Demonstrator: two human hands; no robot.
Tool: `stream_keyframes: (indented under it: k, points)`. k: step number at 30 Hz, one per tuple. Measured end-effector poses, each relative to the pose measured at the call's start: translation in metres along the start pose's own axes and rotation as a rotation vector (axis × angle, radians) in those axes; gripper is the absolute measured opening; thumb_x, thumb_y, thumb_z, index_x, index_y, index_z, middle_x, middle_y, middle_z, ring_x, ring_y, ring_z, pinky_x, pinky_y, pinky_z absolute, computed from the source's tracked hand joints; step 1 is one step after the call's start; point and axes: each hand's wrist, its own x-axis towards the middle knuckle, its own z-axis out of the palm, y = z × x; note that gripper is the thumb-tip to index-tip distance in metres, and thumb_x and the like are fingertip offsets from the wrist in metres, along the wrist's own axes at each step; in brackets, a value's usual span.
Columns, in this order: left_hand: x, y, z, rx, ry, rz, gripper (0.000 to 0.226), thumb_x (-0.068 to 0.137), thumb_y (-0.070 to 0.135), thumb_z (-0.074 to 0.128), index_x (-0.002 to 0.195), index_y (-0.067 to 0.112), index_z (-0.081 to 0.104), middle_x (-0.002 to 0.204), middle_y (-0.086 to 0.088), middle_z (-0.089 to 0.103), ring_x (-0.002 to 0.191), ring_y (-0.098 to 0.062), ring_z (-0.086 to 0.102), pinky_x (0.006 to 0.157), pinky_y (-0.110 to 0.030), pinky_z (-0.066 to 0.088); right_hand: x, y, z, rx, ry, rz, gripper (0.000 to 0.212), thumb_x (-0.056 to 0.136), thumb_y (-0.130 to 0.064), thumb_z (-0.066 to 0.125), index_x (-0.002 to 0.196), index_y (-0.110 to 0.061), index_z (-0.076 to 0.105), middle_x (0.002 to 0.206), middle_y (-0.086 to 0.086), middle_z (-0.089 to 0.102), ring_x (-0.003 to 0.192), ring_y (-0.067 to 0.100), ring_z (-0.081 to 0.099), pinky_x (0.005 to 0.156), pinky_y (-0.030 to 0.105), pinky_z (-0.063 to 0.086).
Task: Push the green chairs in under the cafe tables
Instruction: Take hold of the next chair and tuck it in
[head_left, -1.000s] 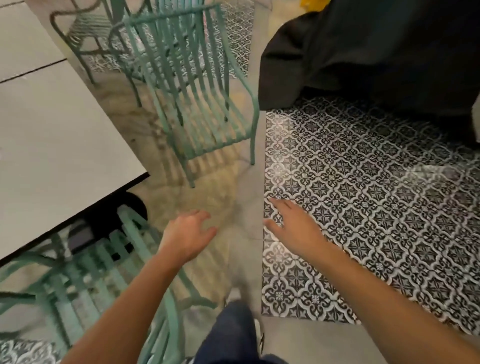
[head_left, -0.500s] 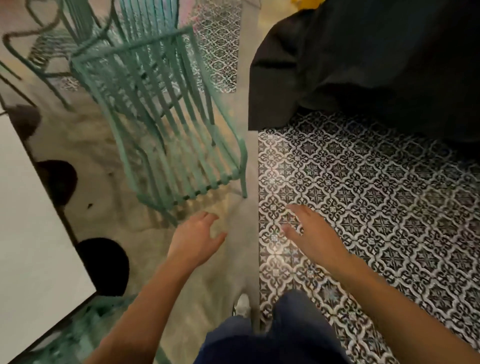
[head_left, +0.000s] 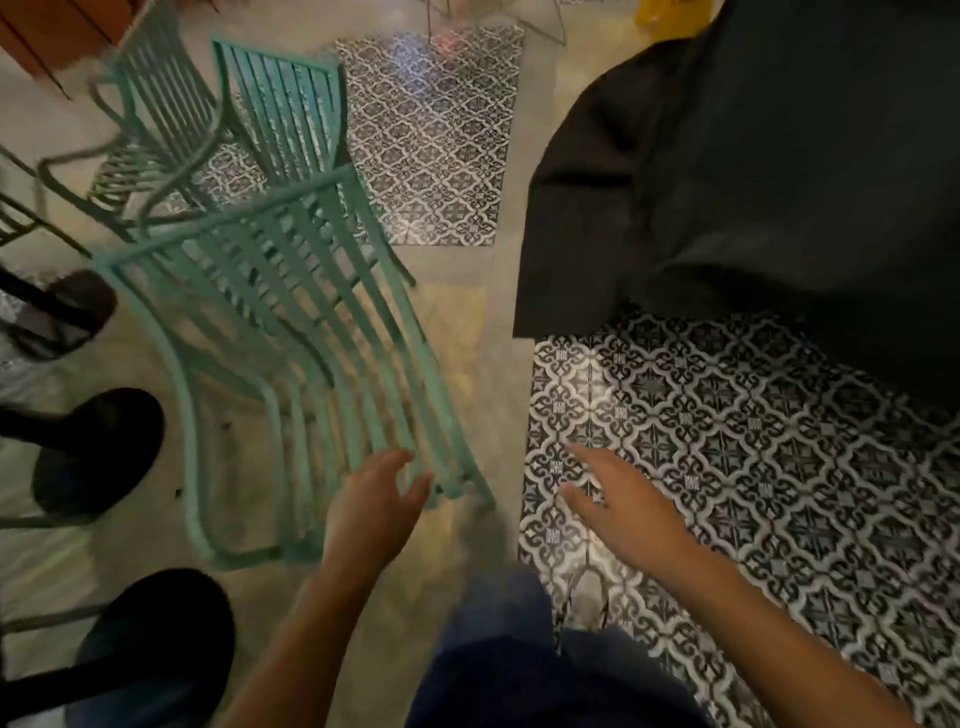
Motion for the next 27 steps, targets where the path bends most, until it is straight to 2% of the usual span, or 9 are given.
stream_keyframes:
  k: [8,15,16,18,19,20,23,25,27]
  points:
    - [0.147,0.054,0.008,-0.082,0.037,-0.177,0.043,0.091,0.046,0.054,0.127,0.024,0.058,0.127,0.003,0.060,0.115,-0.017,0.057,0.090,-0.033,0.047,0.180,-0.002,-0.088,-0.024,-0.104,-0.114,0.052,0.094,-0.039,0.053,0.142,-0.023,0.043,0.141,-0.003,0.049,0.125,0.011,0.047,0.104,0.033,0.041]
    - [0.276,0.071,-0.010,-0.140,0.082,-0.310,0.041,0.092,0.046,0.051,0.126,0.023,0.058,0.124,0.004,0.062,0.110,-0.015,0.059,0.089,-0.034,0.049,0.327,-0.035,-0.147,-0.187,-0.184,-0.200,0.045,0.095,-0.045,0.048,0.135,-0.023,0.051,0.132,-0.007,0.055,0.119,0.008,0.051,0.100,0.024,0.040]
    - [0.293,0.072,-0.019,-0.150,0.090,-0.334,0.041,0.092,0.046,0.052,0.125,0.022,0.059,0.123,0.003,0.062,0.109,-0.016,0.060,0.089,-0.034,0.049,0.347,-0.045,-0.157,-0.194,-0.207,-0.209,0.051,0.093,-0.053,0.044,0.134,-0.024,0.052,0.131,-0.008,0.056,0.118,0.008,0.052,0.100,0.025,0.041]
    - [0.324,0.072,-0.036,-0.180,0.108,-0.392,0.039,0.091,0.043,0.055,0.122,0.020,0.061,0.121,0.001,0.063,0.108,-0.018,0.061,0.088,-0.035,0.049,0.387,-0.062,-0.171,-0.166,-0.241,-0.242,0.080,0.080,-0.079,0.025,0.131,-0.025,0.054,0.124,-0.011,0.056,0.114,0.006,0.053,0.096,0.026,0.044]
    - [0.337,0.072,-0.042,-0.191,0.127,-0.416,0.038,0.090,0.042,0.056,0.120,0.020,0.062,0.119,0.001,0.064,0.107,-0.018,0.061,0.087,-0.035,0.049,0.409,-0.066,-0.175,-0.167,-0.245,-0.264,0.091,0.073,-0.086,0.016,0.129,-0.026,0.054,0.121,-0.013,0.056,0.111,0.005,0.053,0.093,0.025,0.045]
    - [0.351,0.071,-0.048,-0.199,0.148,-0.440,0.036,0.089,0.042,0.058,0.118,0.020,0.063,0.118,0.001,0.065,0.106,-0.018,0.062,0.086,-0.035,0.050,0.433,-0.071,-0.177,-0.177,-0.262,-0.281,0.091,0.073,-0.087,0.016,0.129,-0.027,0.055,0.119,-0.015,0.055,0.110,0.005,0.053,0.092,0.025,0.045]
    - [0.397,0.062,-0.061,-0.212,0.200,-0.544,0.035,0.088,0.037,0.061,0.117,0.017,0.064,0.116,-0.003,0.066,0.104,-0.022,0.062,0.087,-0.036,0.050,0.510,-0.093,-0.175,-0.222,-0.353,-0.322,0.053,0.091,-0.058,0.042,0.132,-0.026,0.053,0.124,-0.010,0.056,0.115,0.009,0.053,0.096,0.030,0.043]
    - [0.424,0.063,-0.069,-0.197,0.243,-0.612,0.036,0.090,0.036,0.060,0.120,0.016,0.063,0.119,-0.003,0.064,0.107,-0.022,0.061,0.089,-0.034,0.048,0.561,-0.110,-0.173,-0.241,-0.395,-0.390,0.046,0.094,-0.050,0.046,0.133,-0.025,0.052,0.128,-0.007,0.055,0.118,0.012,0.052,0.100,0.033,0.041]
    - [0.454,0.060,-0.081,-0.204,0.289,-0.699,0.036,0.091,0.038,0.057,0.121,0.018,0.062,0.119,0.000,0.063,0.108,-0.019,0.060,0.088,-0.033,0.047,0.612,-0.136,-0.175,-0.204,-0.440,-0.449,0.043,0.094,-0.045,0.049,0.133,-0.025,0.052,0.130,-0.007,0.054,0.117,0.010,0.051,0.098,0.030,0.042]
